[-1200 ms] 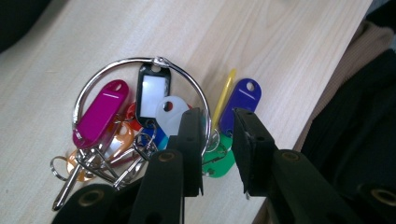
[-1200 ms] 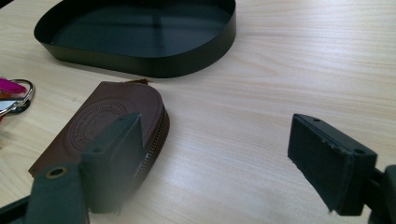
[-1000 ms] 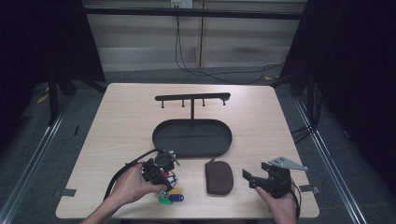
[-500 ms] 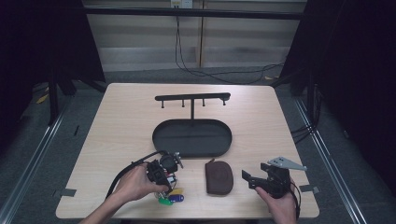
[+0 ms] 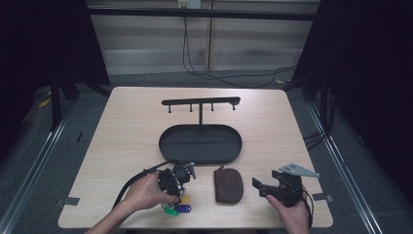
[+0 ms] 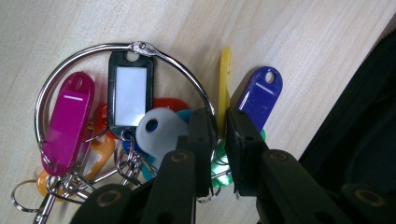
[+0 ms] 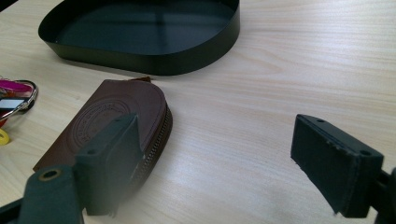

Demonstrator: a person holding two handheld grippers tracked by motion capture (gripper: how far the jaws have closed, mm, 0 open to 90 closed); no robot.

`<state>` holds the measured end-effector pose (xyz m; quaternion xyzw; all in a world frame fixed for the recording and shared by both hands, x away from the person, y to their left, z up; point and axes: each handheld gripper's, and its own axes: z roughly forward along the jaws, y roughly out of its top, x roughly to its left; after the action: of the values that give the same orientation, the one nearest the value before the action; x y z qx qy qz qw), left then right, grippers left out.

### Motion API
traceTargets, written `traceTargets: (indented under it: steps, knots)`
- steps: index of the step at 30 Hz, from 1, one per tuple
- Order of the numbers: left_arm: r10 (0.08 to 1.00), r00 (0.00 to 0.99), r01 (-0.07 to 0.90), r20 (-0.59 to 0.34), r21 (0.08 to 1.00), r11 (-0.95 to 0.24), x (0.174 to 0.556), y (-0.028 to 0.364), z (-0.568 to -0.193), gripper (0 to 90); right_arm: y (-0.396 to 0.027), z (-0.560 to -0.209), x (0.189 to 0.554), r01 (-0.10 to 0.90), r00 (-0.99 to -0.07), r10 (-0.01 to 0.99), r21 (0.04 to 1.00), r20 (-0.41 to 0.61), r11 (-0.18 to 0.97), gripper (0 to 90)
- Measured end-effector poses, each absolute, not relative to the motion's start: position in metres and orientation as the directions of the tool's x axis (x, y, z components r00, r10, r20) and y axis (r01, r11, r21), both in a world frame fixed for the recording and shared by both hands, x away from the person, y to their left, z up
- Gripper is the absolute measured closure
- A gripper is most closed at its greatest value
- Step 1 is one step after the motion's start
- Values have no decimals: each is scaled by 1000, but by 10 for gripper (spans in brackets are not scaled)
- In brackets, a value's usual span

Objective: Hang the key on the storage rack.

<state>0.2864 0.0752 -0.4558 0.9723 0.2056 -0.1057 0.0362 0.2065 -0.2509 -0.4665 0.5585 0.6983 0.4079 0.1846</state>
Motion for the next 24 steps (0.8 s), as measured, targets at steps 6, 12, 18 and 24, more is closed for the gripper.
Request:
traceTargets:
  steps: [6, 12, 18, 24]
  knots:
    - [406, 887, 421, -221, 19, -907, 288, 74, -456, 838, -252, -467, 207, 629, -307, 932, 776, 194, 46, 161]
    - [410, 883, 426, -230, 25, -904, 290, 75, -453, 839, -252, -466, 207, 630, -304, 932, 776, 197, 42, 161]
    - [437, 871, 458, -223, 50, -888, 293, 78, -443, 841, -252, -467, 207, 630, -300, 933, 775, 199, 37, 161]
    - [414, 888, 432, -200, 60, -900, 293, 80, -435, 840, -252, -466, 207, 630, -301, 933, 775, 198, 39, 161]
